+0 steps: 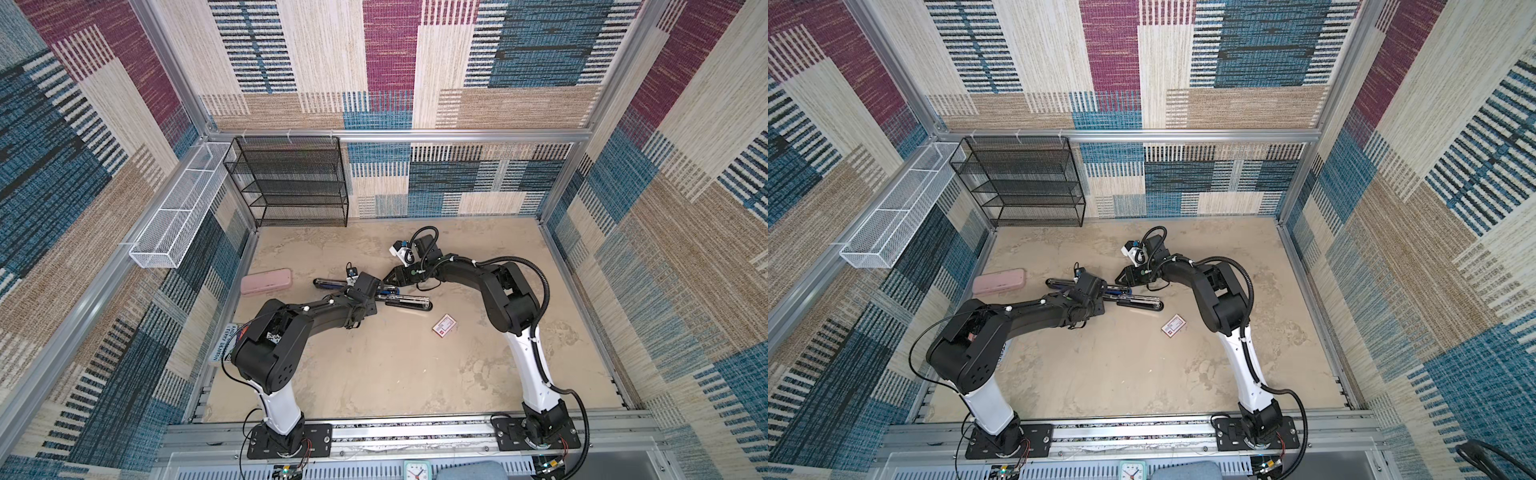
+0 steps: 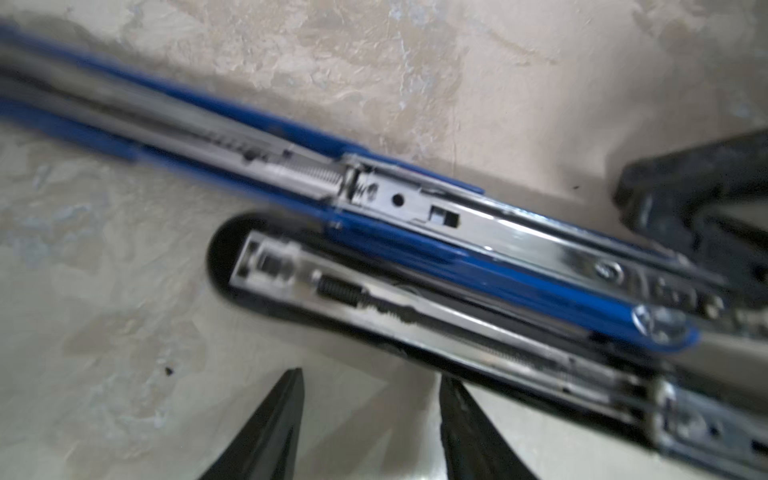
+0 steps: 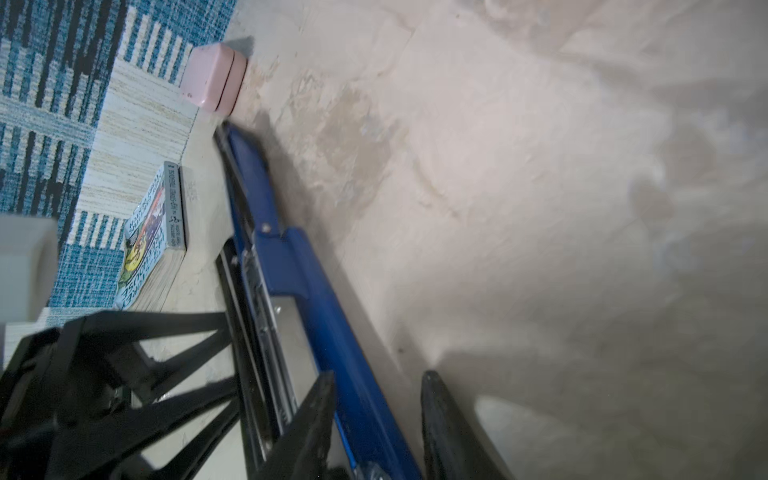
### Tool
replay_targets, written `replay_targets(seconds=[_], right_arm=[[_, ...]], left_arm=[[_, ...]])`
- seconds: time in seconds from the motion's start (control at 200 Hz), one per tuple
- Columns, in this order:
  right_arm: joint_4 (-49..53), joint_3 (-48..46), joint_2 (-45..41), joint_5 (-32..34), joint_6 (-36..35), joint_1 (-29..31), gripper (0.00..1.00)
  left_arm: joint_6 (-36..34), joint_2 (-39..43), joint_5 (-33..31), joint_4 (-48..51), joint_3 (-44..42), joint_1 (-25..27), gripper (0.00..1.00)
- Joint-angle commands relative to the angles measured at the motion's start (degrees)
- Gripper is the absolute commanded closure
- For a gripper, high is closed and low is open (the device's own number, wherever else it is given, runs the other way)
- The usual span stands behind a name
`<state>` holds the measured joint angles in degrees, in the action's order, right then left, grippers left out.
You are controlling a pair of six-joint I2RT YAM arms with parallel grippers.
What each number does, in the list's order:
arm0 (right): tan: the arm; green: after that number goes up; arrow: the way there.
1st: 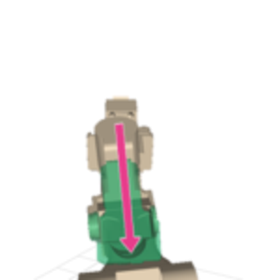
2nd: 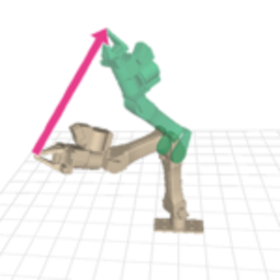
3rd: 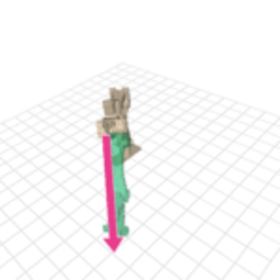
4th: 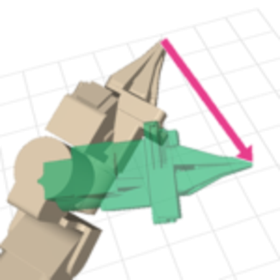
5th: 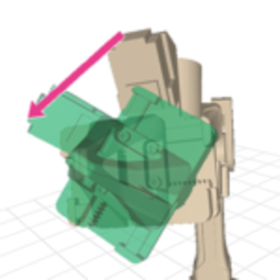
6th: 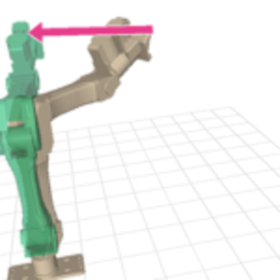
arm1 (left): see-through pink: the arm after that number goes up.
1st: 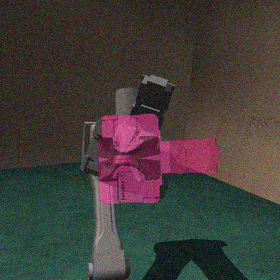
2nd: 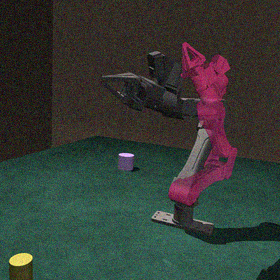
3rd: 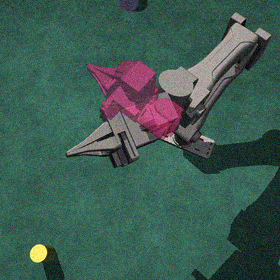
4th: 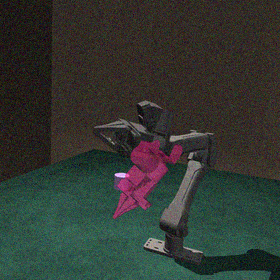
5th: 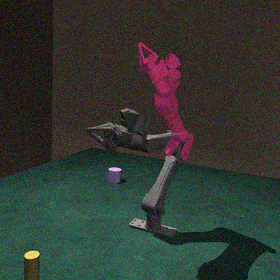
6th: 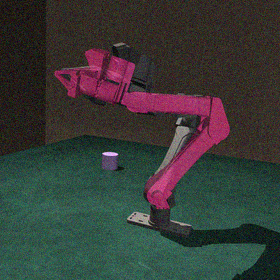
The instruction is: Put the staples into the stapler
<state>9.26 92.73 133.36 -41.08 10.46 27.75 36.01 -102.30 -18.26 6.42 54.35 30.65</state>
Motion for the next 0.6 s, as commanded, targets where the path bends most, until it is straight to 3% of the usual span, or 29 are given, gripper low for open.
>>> replay_targets(seconds=[0.0, 0.366, 0.596], right_arm=[[-0.04, -5.90, -2.42, 0.87, 1.03, 1.15, 0.62], [-13.01, -26.19, -12.51, 0.98, 8.32, 2.63, 0.62], [-14.36, -32.28, -16.61, 8.65, 11.60, 3.23, 0.56]], left_arm=[[-3.34, -1.76, 0.99, 3.90, 1.94, -0.33, 0.45], [-8.24, -9.10, 8.21, 4.26, 11.37, -0.24, 0.46], [-11.84, -11.11, 11.63, 4.29, 15.76, 0.11, 0.46]])
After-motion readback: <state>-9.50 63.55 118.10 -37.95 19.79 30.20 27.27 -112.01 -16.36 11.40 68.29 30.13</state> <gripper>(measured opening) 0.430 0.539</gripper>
